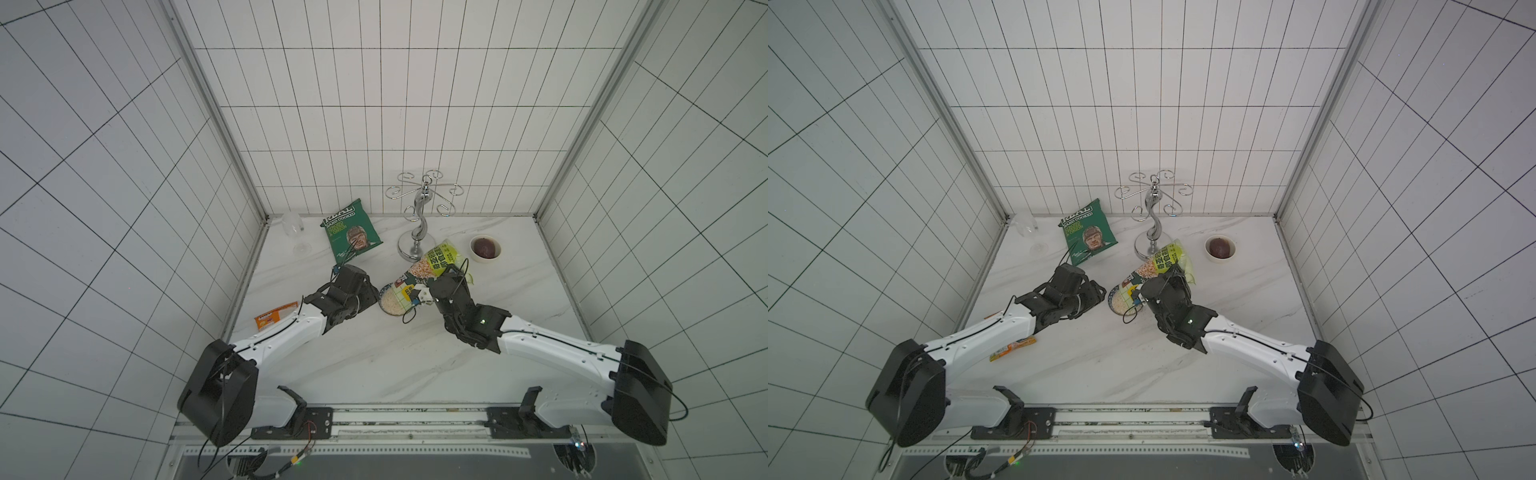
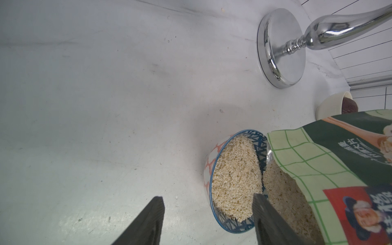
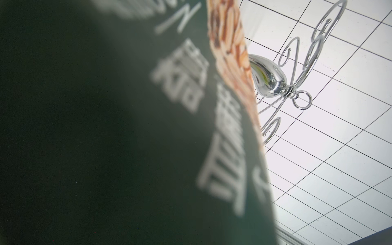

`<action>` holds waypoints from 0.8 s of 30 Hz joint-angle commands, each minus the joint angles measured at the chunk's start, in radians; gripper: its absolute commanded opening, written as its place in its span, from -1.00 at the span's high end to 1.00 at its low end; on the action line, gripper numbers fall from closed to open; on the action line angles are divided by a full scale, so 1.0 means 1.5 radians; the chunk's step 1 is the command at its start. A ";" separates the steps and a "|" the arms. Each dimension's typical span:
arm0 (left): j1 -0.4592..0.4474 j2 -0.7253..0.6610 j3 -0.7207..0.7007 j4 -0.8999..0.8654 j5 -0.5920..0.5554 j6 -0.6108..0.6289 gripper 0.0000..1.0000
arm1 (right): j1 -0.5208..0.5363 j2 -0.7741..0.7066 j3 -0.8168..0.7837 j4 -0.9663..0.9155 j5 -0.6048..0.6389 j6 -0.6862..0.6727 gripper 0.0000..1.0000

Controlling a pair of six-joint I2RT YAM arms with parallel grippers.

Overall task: Pour the oats into the breakfast bowl
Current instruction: Pour the oats into the bowl.

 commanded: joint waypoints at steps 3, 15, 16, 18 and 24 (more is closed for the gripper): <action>0.002 -0.008 -0.003 0.008 -0.009 -0.002 -0.36 | -0.008 -0.047 0.018 0.075 0.055 0.037 1.00; 0.002 -0.008 -0.002 0.008 -0.010 -0.002 -0.36 | -0.004 -0.030 0.011 0.110 0.059 0.003 1.00; 0.002 -0.009 -0.001 0.008 -0.010 -0.002 -0.36 | -0.003 -0.027 0.012 0.110 0.059 0.002 1.00; 0.002 -0.008 -0.001 0.007 -0.010 0.000 -0.36 | -0.002 -0.026 0.011 0.117 0.059 -0.004 1.00; 0.002 -0.013 -0.002 0.003 -0.014 0.003 -0.36 | -0.002 -0.024 0.029 0.060 0.057 0.043 1.00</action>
